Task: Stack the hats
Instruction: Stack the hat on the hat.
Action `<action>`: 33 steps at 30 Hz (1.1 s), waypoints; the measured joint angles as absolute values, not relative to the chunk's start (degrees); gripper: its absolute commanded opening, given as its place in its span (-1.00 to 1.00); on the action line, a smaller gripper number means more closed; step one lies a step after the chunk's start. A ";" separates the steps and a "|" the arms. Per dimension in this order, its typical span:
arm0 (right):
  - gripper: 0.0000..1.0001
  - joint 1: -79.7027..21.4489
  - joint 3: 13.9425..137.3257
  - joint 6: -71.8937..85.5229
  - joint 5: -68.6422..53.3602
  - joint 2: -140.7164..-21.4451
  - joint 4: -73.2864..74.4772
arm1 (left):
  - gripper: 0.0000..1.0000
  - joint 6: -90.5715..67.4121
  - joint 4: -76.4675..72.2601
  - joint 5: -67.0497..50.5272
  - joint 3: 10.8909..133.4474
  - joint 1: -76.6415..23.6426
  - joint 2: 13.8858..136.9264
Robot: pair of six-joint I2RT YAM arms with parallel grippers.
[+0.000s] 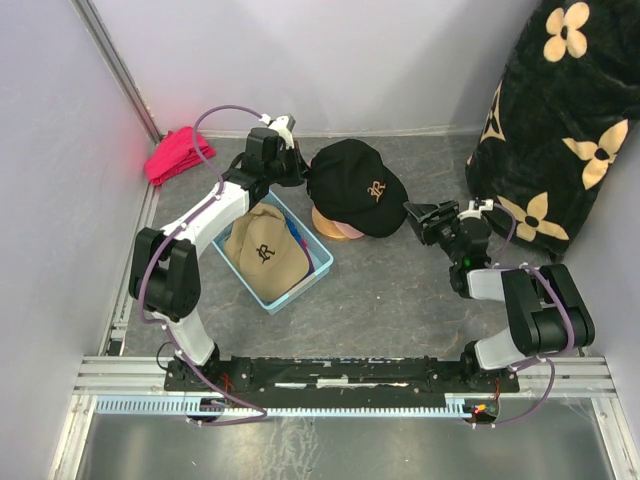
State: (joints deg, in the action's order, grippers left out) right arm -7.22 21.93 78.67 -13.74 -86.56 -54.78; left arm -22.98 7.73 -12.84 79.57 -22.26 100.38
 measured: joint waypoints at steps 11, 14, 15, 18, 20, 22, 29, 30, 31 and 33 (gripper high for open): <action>0.42 -7.31 21.87 75.05 -14.98 -81.97 -49.63 | -0.95 -22.98 8.10 -12.40 79.66 -22.26 100.38; 0.50 -7.40 21.87 73.63 -15.07 -79.59 -48.01 | -0.95 -22.98 8.10 -12.43 79.66 -22.26 100.38; 0.50 -7.42 21.87 73.38 -15.09 -79.15 -47.81 | -0.95 -22.98 8.10 -12.43 79.66 -22.26 100.38; 0.51 -7.42 21.87 72.62 -15.22 -78.78 -47.11 | -0.95 -22.98 8.10 -12.43 79.66 -22.26 100.38; 0.49 -7.42 21.87 72.38 -15.33 -78.78 -46.30 | -0.95 -22.98 8.10 -12.43 79.66 -22.26 100.38; 0.46 -7.42 21.87 72.10 -15.46 -78.83 -46.15 | -0.95 -22.98 8.10 -12.43 79.66 -22.26 100.38; 0.32 -7.42 21.96 72.31 -16.62 -81.84 -48.82 | -0.95 -22.98 8.10 -12.45 79.66 -22.26 100.40; 0.30 -7.40 21.96 72.34 -16.73 -82.00 -49.01 | -0.95 -22.98 8.10 -12.45 79.66 -22.26 100.40; 0.30 -7.40 21.98 72.34 -16.82 -82.17 -49.30 | -0.95 -22.98 8.10 -12.45 79.66 -22.26 100.40; 0.30 -7.40 22.00 72.34 -17.04 -82.30 -49.32 | -0.95 -22.98 8.10 -12.47 79.66 -22.26 100.40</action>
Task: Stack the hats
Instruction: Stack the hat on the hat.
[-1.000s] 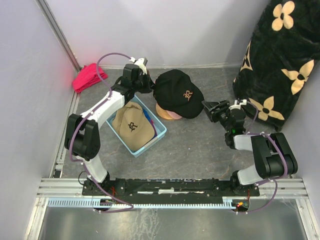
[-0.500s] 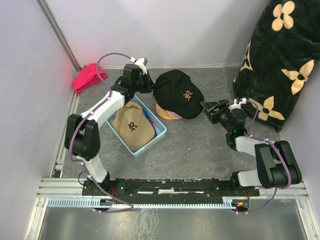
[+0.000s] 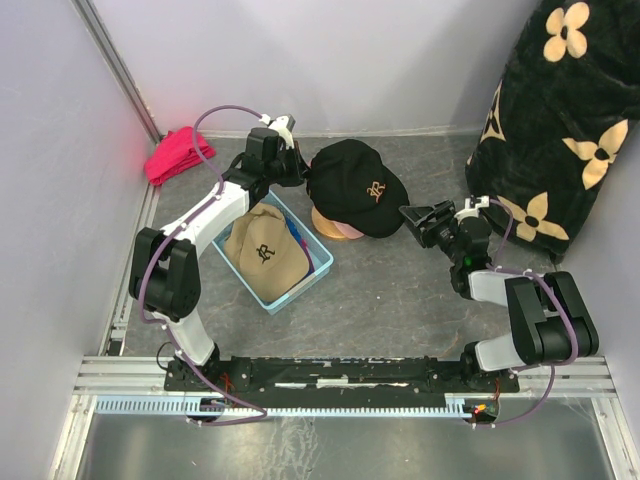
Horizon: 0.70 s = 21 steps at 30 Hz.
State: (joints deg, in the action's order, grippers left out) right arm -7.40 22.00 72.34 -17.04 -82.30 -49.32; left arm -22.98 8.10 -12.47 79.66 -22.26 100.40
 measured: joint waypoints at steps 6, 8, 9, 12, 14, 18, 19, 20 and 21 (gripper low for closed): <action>0.43 -7.40 22.04 71.90 -17.15 -81.34 -48.18 | -0.95 -22.98 8.08 -12.47 79.68 -22.26 100.47; 0.47 -7.40 22.04 71.31 -17.12 -79.44 -46.63 | -0.95 -22.98 8.08 -12.49 79.68 -22.26 100.47; 0.49 -7.40 22.04 70.96 -17.12 -78.37 -45.91 | -0.95 -22.98 8.08 -12.47 79.66 -22.26 100.47; 0.52 -7.40 22.06 70.15 -17.12 -76.07 -45.01 | -0.95 -22.98 8.08 -12.49 79.66 -22.26 100.47; 0.50 -7.40 22.26 70.00 -17.17 -75.90 -44.82 | -0.95 -22.98 8.08 -12.47 79.68 -22.26 100.47; 0.44 -7.40 22.85 70.02 -17.78 -76.66 -44.88 | -0.95 -22.98 8.08 -12.49 79.66 -22.26 100.47; 0.41 -7.40 23.14 70.06 -17.91 -77.23 -45.01 | -0.95 -22.98 8.08 -12.49 79.68 -22.26 100.47; 0.39 -7.40 23.40 70.11 -18.02 -77.89 -45.41 | -0.95 -22.98 8.08 -12.49 79.66 -22.26 100.47; 0.38 -7.42 23.55 70.17 -18.09 -78.52 -45.84 | -0.95 -22.98 8.08 -12.51 79.68 -22.26 100.47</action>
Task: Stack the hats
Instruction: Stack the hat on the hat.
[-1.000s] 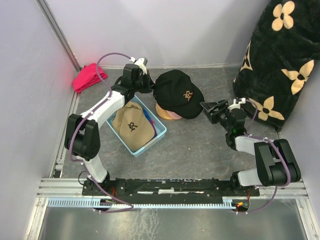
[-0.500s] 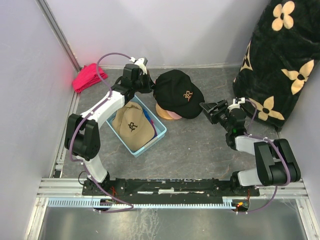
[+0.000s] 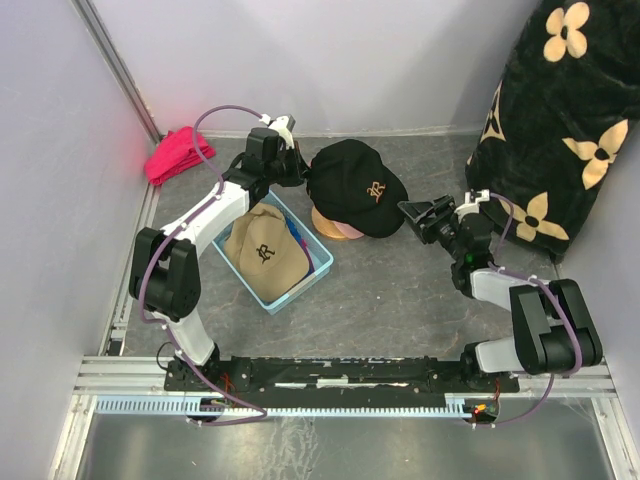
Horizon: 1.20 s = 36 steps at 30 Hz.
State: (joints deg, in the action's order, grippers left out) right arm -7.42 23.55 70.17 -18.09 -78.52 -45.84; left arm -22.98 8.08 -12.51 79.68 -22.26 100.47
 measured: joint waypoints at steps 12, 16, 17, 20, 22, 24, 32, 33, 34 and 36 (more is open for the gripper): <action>0.15 -7.44 24.80 72.69 -20.08 -87.15 -56.93 | -0.95 -22.98 8.08 -12.56 79.68 -22.26 100.47; -0.03 -7.44 24.88 74.94 -20.91 -92.79 -64.99 | -0.95 -22.98 8.08 -12.60 79.72 -22.26 100.51; -0.08 -7.44 24.91 75.68 -20.99 -94.43 -66.94 | -0.95 -22.98 8.08 -12.60 79.72 -22.26 100.53; -0.33 -7.44 24.93 77.89 -21.19 -98.74 -72.44 | -0.95 -22.98 8.10 -12.62 79.77 -22.26 100.55; -0.50 -7.42 24.93 78.48 -21.12 -99.66 -74.50 | -0.95 -22.96 8.12 -12.56 79.77 -22.26 100.55; -0.68 -7.33 24.88 78.83 -20.78 -99.70 -76.14 | -0.95 -22.96 8.14 -12.40 79.77 -22.20 100.55; -0.97 -7.33 24.88 81.41 -20.51 -100.22 -80.71 | -0.95 -22.96 8.14 -11.73 79.77 -21.76 100.57; -0.97 -7.33 24.88 81.78 -20.47 -100.40 -80.73 | -0.95 -22.96 8.14 -11.64 79.77 -21.76 100.57; -0.97 -7.33 24.88 81.91 -20.43 -100.47 -80.71 | -0.95 -22.96 8.14 -11.60 79.77 -21.76 100.57; -0.97 -7.33 24.88 82.06 -20.10 -100.42 -80.47 | -0.95 -22.96 8.12 -11.55 79.77 -21.76 100.57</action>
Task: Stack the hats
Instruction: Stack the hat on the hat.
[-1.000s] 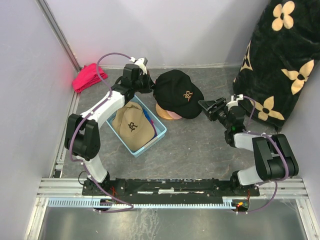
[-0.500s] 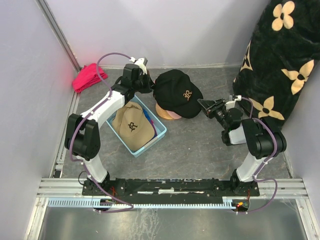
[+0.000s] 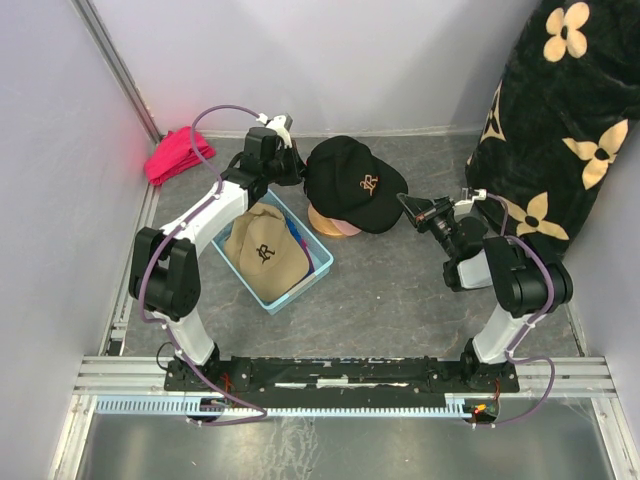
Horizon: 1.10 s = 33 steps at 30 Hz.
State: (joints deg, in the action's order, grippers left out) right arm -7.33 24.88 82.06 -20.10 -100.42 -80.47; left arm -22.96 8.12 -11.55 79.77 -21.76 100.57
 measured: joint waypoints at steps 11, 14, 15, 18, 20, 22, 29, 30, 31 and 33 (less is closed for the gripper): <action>-0.97 -7.77 25.87 77.34 -17.30 -90.74 -63.09 | -0.95 -22.98 7.92 -10.68 79.75 -21.89 100.57; -0.97 -7.79 26.98 75.90 -17.06 -89.73 -59.07 | -0.95 -22.98 7.79 -10.61 79.70 -21.89 100.57; -0.97 -7.81 27.31 75.50 -16.88 -89.69 -58.26 | -0.95 -22.98 7.64 -10.61 79.64 -21.89 100.57; -0.97 -7.84 28.16 74.89 -16.62 -90.02 -56.86 | -0.95 -23.00 7.14 -10.50 79.42 -21.89 100.57; -0.97 -7.84 28.58 74.65 -16.51 -90.76 -56.73 | -0.95 -22.98 6.87 -10.39 79.31 -21.89 100.57; -0.97 -7.84 28.91 74.67 -16.45 -91.79 -56.93 | -0.95 -23.00 6.68 -10.28 79.26 -21.89 100.57; -0.97 -7.84 29.06 74.67 -16.43 -94.04 -58.83 | -0.95 -23.00 5.63 -10.04 78.70 -21.89 100.57; -0.97 -7.84 29.10 74.67 -16.43 -94.30 -59.09 | -0.95 -23.00 5.45 -10.00 78.63 -21.89 100.57; -0.97 -7.84 29.17 74.67 -16.43 -94.65 -59.40 | -0.95 -23.00 5.28 -9.96 78.54 -21.89 100.57; -0.97 -7.86 29.28 74.67 -16.43 -95.39 -60.01 | -0.95 -23.00 4.82 -9.89 78.32 -21.89 100.57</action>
